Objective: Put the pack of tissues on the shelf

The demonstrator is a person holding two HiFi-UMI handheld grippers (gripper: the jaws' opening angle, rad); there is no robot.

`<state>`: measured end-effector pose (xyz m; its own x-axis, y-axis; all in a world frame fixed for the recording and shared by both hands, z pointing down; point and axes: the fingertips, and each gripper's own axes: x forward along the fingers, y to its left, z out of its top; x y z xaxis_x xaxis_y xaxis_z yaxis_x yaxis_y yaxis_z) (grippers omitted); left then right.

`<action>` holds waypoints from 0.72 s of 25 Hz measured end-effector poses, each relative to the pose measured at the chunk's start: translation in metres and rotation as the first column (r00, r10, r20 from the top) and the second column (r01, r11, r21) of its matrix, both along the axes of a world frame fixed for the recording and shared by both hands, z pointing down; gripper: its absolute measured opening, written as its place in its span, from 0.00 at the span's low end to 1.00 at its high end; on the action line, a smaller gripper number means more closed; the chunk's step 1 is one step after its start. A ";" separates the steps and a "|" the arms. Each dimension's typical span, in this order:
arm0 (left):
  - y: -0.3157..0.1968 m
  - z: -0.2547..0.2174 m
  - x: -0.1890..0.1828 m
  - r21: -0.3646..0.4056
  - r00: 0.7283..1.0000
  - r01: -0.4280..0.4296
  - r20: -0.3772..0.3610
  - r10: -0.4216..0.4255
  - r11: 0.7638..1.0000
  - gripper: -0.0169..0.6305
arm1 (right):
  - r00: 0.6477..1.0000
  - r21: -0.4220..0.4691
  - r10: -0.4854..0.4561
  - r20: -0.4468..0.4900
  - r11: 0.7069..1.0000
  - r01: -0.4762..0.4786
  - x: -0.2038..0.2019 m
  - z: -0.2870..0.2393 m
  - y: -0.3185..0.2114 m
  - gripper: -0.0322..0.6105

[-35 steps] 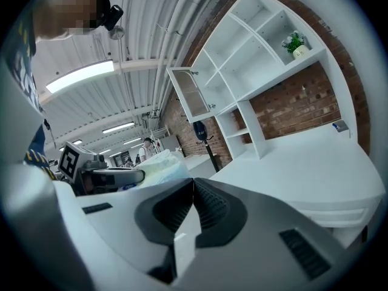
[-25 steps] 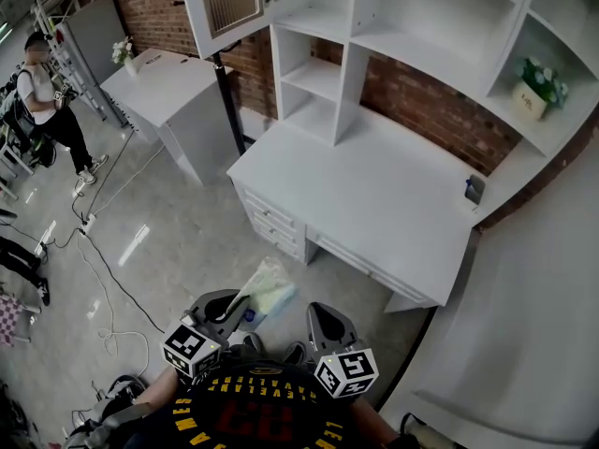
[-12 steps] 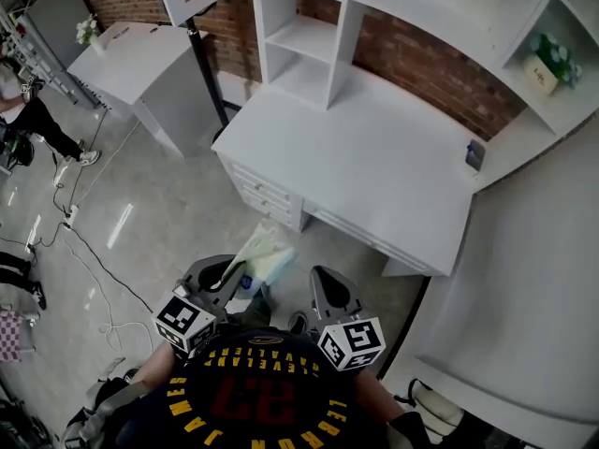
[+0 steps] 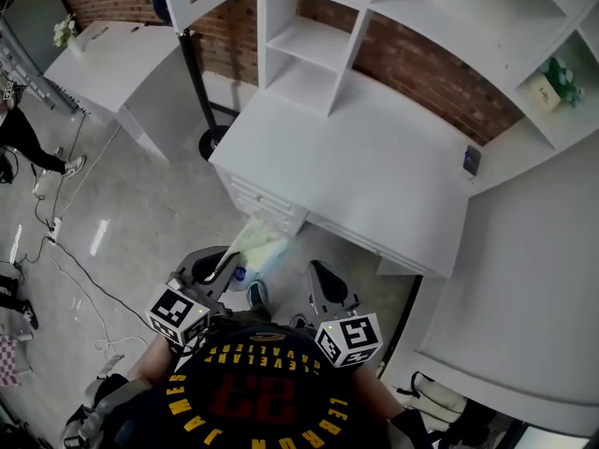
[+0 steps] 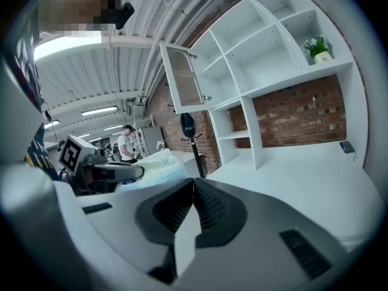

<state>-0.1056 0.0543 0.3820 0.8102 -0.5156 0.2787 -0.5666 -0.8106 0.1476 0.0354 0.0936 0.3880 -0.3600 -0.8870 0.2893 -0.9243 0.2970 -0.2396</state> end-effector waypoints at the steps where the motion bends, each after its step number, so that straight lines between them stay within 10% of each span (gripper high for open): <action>1: -0.006 0.001 -0.004 -0.004 1.000 -0.004 -0.006 0.004 1.000 0.07 | 1.000 -0.003 0.007 -0.008 1.000 -0.007 -0.003 -0.001 -0.004 0.06; 18: -0.069 0.014 -0.031 -0.068 0.995 -0.053 -0.089 0.047 0.996 0.07 | 0.994 -0.037 0.074 -0.079 0.996 -0.077 -0.025 -0.005 -0.045 0.06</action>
<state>-0.1364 -0.0151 0.3963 0.8571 -0.4558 0.2400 -0.5084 -0.8235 0.2517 0.0107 0.0484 0.3833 -0.2675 -0.8979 0.3495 -0.9600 0.2171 -0.1769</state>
